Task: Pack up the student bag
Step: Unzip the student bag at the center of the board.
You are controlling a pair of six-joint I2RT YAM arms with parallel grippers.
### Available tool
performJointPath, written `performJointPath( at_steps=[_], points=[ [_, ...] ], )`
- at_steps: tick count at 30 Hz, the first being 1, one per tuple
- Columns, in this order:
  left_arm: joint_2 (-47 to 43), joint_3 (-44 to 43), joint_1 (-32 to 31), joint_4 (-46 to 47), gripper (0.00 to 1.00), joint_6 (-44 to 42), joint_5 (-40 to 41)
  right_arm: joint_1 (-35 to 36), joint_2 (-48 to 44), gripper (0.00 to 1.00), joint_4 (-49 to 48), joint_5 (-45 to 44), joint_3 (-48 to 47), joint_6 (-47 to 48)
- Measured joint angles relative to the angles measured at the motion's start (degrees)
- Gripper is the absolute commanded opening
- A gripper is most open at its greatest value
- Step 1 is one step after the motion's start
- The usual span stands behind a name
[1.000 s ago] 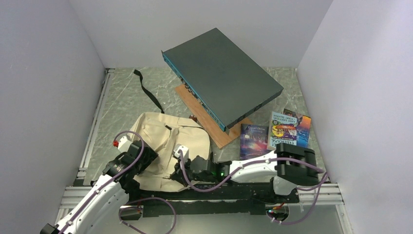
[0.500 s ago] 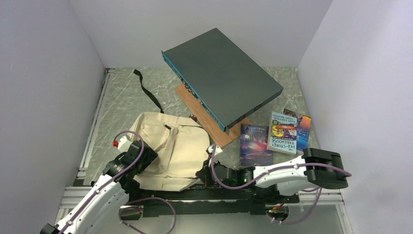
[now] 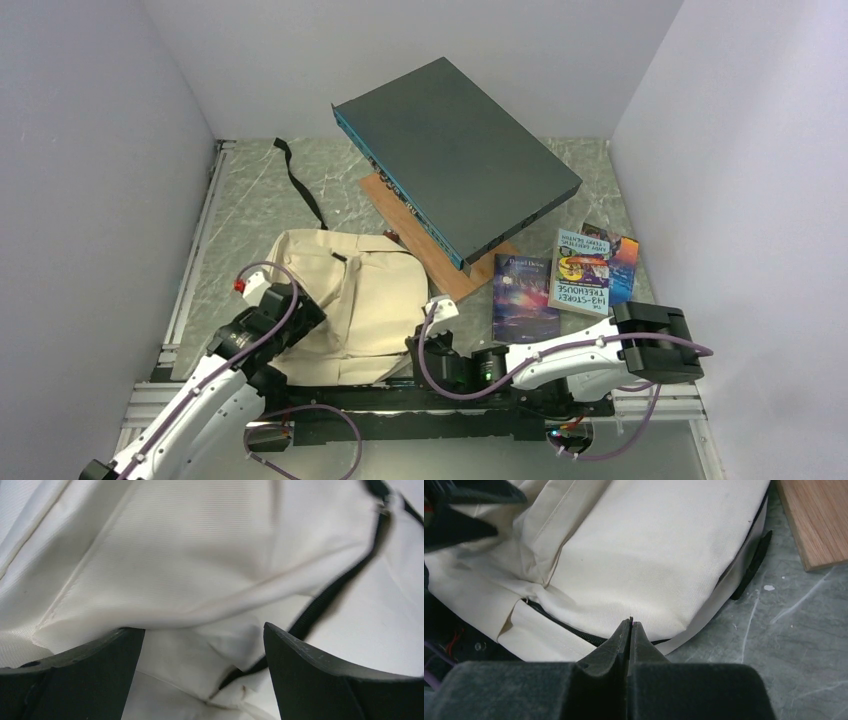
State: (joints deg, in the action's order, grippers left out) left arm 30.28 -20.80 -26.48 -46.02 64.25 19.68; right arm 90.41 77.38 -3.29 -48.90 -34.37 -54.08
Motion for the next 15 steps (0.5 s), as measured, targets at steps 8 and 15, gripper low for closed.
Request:
performJointPath(
  at_steps=[8,15],
  points=[
    [-4.5,-5.4,0.2,10.0,0.66,-17.0,-20.0,0.0,-2.0,0.00,-10.9,6.0,4.5,10.6],
    [3.1,-5.4,-10.1,16.2,0.63,-25.3,-31.8,-0.1,-4.5,0.00,-16.2,9.0,6.8,14.7]
  ],
)
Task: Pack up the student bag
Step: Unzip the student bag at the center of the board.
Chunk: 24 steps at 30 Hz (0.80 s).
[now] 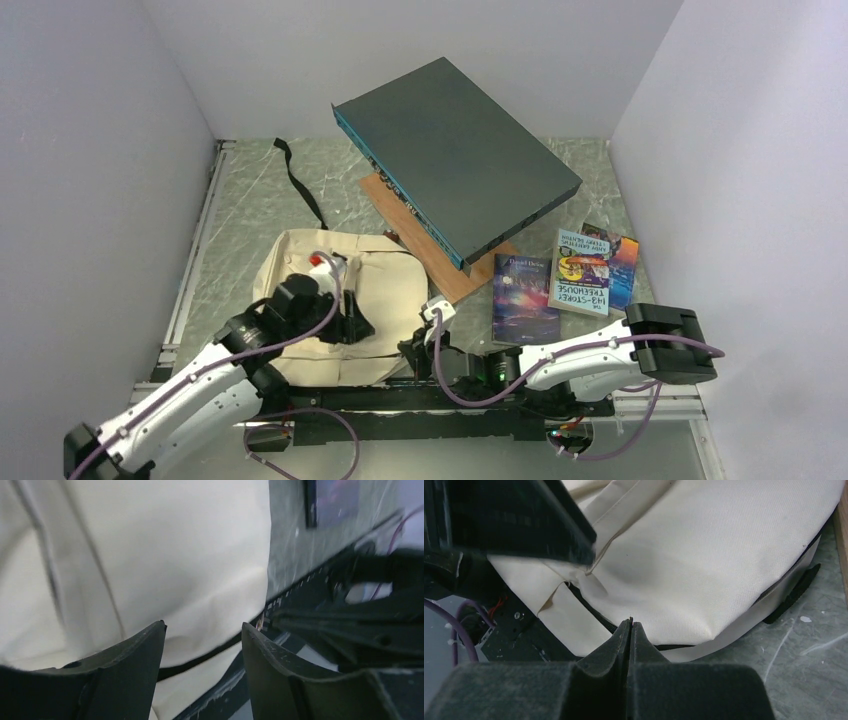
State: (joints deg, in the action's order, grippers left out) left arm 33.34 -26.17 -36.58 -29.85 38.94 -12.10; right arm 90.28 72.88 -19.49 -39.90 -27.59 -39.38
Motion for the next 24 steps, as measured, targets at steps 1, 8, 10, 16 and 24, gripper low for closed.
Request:
performJointPath(
  at_steps=[1,8,10,16,24],
  points=[
    [1.1,0.0,-2.9,0.0,0.63,-0.5,0.2,-0.1,-0.2,0.00,-0.2,0.2,0.1,0.3],
    [7.1,-0.4,-24.1,-0.3,0.65,0.0,9.6,-0.4,-2.1,0.00,-0.5,0.4,0.3,0.9],
    [10.0,-0.8,-28.8,-0.1,0.63,0.8,14.0,-0.5,-2.4,0.00,-0.5,0.5,0.4,0.9],
    [21.8,-4.2,-34.8,0.0,0.18,4.8,24.4,-0.5,-2.8,0.00,0.0,1.1,0.6,0.9],
    [23.5,-4.1,-35.8,-0.4,0.00,12.2,29.2,-1.2,-8.9,0.00,5.0,-2.6,3.1,-3.2]
  ],
)
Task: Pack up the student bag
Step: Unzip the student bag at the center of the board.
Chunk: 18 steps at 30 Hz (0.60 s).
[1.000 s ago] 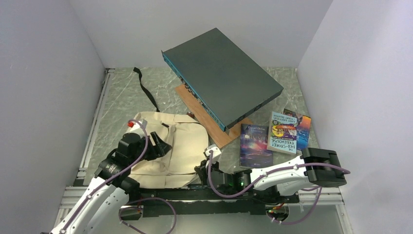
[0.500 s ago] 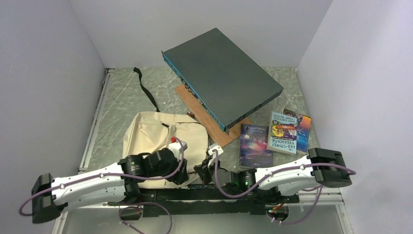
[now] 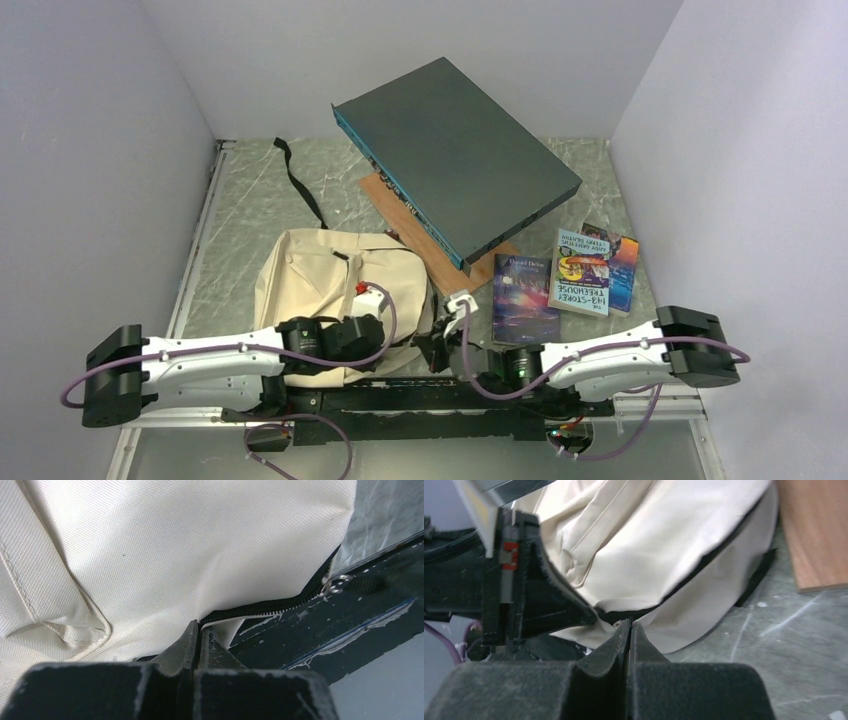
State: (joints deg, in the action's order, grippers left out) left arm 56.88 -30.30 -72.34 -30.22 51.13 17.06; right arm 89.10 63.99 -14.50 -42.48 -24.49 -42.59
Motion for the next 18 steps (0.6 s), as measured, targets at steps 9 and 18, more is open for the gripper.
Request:
performJointPath(
  at_steps=[9,18],
  points=[
    [-12.0,4.4,0.0,2.7,0.00,5.1,1.3,-10.5,-17.2,0.00,3.7,4.3,7.3,-1.0],
    [-26.6,9.7,0.1,3.2,0.51,-1.2,-2.8,-13.1,-17.5,0.00,-2.5,13.2,8.3,10.8]
  ],
)
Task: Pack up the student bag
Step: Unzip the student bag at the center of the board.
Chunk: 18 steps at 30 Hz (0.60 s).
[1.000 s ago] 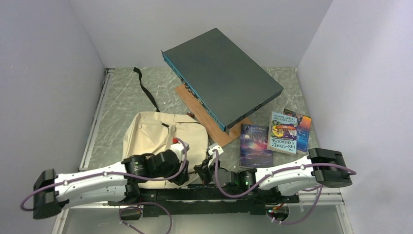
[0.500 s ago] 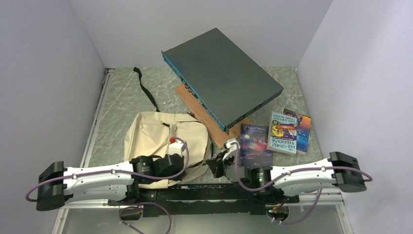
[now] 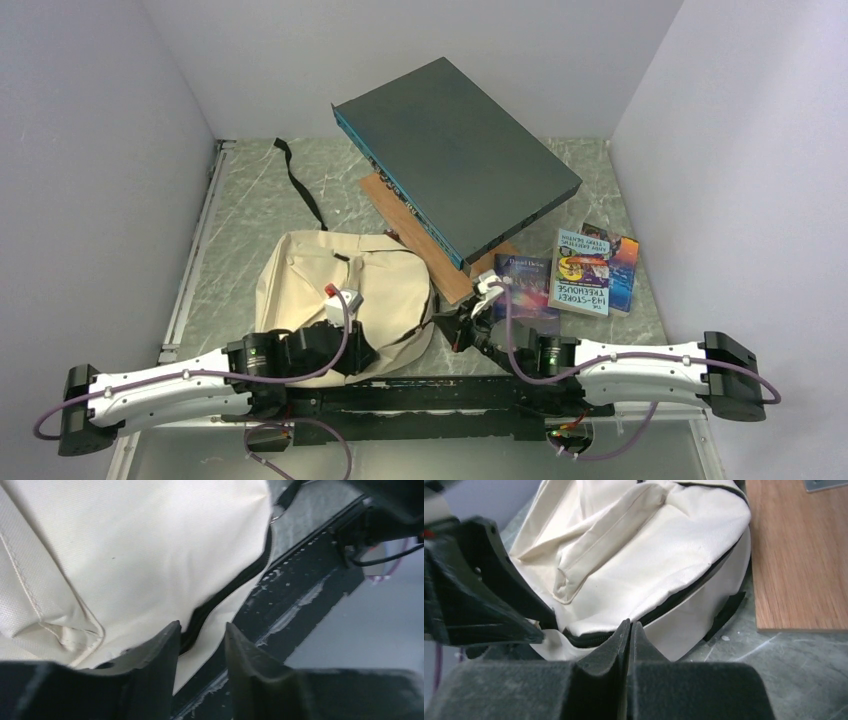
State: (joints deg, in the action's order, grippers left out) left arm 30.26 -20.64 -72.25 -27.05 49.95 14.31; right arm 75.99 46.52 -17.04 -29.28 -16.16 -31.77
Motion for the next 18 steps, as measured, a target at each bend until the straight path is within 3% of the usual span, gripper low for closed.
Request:
performJointPath(
  at_steps=[4,7,12,18],
  points=[
    [-2.4,-1.2,0.0,-0.2,0.68,-4.5,-1.6,-0.2,5.4,0.00,-3.8,3.1,0.0,2.6],
    [-0.9,-5.6,0.0,-0.7,0.73,-8.3,-1.3,-0.2,7.9,0.00,-5.1,4.6,-0.4,3.3],
    [7.2,-13.9,0.0,1.8,0.70,-14.4,-0.9,-0.2,8.6,0.00,-5.2,5.8,-1.4,3.5],
    [20.8,-14.8,0.4,4.8,0.60,-17.8,-1.6,-0.2,7.4,0.00,-3.1,5.7,-1.5,3.2]
  ],
)
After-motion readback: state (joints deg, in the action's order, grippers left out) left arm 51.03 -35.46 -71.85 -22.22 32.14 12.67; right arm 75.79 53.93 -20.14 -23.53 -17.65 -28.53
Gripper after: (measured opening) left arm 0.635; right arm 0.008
